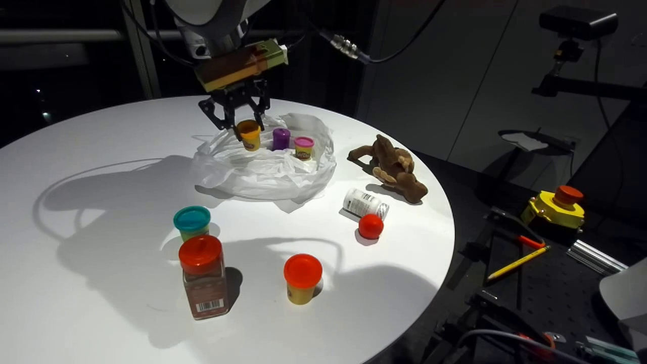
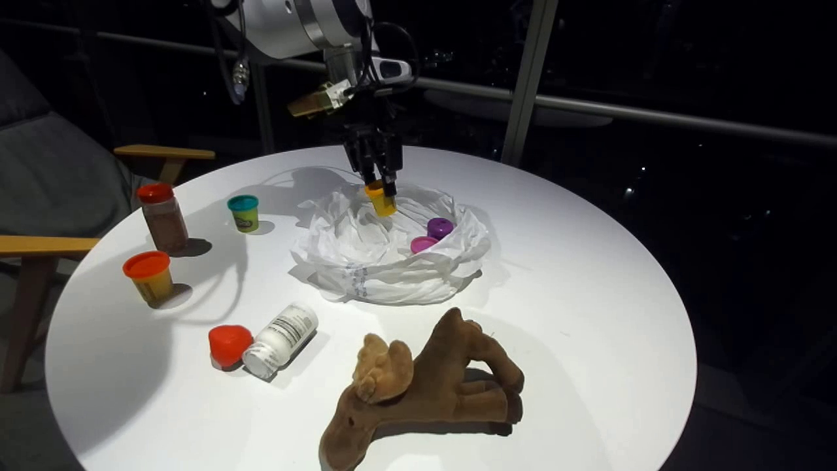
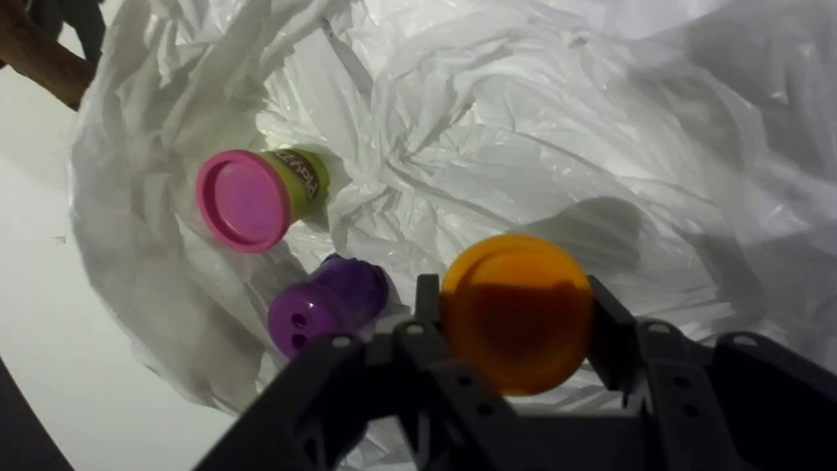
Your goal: Put the things on the table in the plastic bag
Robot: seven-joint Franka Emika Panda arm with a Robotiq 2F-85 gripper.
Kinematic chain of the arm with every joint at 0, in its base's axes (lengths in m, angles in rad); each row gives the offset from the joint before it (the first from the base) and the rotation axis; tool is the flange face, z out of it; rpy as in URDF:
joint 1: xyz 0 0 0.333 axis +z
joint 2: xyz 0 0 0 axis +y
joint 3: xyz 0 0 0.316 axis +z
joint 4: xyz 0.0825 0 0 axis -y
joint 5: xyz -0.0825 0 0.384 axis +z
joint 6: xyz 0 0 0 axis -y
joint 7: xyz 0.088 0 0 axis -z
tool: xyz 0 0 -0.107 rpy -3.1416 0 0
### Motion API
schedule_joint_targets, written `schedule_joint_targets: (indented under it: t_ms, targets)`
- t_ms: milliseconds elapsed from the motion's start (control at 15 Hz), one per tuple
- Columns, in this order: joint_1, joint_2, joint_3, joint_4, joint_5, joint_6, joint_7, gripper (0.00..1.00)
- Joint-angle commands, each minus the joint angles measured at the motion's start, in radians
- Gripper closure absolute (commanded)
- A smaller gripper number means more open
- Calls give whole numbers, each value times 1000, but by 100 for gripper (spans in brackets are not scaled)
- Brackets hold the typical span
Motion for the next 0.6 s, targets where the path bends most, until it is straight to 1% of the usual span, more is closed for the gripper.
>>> schedule_joint_targets:
  t_ms: [0, 267, 333, 400, 467, 533]
  targets:
    - [-24, 123, -27, 198, 54, -34, 44, 72]
    - [-77, 178, -21, 287, 128, -27, 80, 72]
    - [-90, 184, -14, 298, 147, -22, 76, 22]
    - [-98, 184, -14, 303, 162, -14, 80, 20]
    - [-104, 173, -9, 295, 180, -4, 82, 14]
    - [-106, 162, -6, 288, 194, -3, 79, 6]
